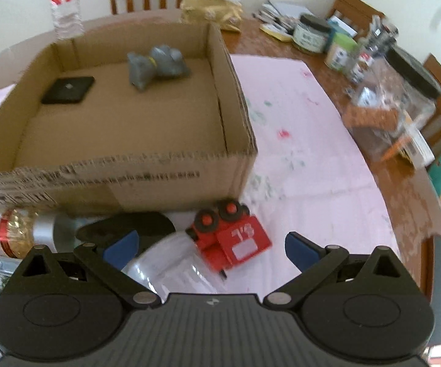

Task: Organize rigid objects
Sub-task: 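Lower the right gripper around the clear plastic jar lying on the cloth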

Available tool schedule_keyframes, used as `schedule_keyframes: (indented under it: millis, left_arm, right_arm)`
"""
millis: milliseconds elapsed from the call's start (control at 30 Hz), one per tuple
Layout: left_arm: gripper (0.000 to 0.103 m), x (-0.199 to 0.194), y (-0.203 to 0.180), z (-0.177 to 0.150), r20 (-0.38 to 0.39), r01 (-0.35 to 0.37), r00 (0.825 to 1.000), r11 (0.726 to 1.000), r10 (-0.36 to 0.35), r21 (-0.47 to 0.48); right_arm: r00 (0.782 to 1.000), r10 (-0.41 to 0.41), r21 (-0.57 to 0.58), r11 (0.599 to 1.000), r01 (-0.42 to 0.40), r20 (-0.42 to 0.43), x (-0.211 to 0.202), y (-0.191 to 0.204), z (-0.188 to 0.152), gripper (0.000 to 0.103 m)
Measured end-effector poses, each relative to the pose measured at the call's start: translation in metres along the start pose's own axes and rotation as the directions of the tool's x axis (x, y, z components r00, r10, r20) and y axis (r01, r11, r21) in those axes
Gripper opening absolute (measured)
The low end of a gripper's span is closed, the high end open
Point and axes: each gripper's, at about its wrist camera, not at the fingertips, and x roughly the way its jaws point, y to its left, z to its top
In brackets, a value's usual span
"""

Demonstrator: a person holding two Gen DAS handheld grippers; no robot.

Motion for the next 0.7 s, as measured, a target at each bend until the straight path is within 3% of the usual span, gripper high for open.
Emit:
schedule_keyframes:
  millis: [333, 700]
  left_arm:
    - [0.102, -0.002, -0.014, -0.015, -0.027, 0.044, 0.999, 0.999, -0.044, 0.021]
    - [0.102, -0.006, -0.066, -0.027, -0.088, 0.032, 0.996, 0.999, -0.033, -0.009]
  right_arm:
    - [1.000, 0.015, -0.026, 1.000, -0.015, -0.014, -0.023, -0.021, -0.043, 0.103]
    - [0.984, 0.160, -0.112, 0.979, -0.168, -0.076, -0.008, -0.065, -0.077, 0.103]
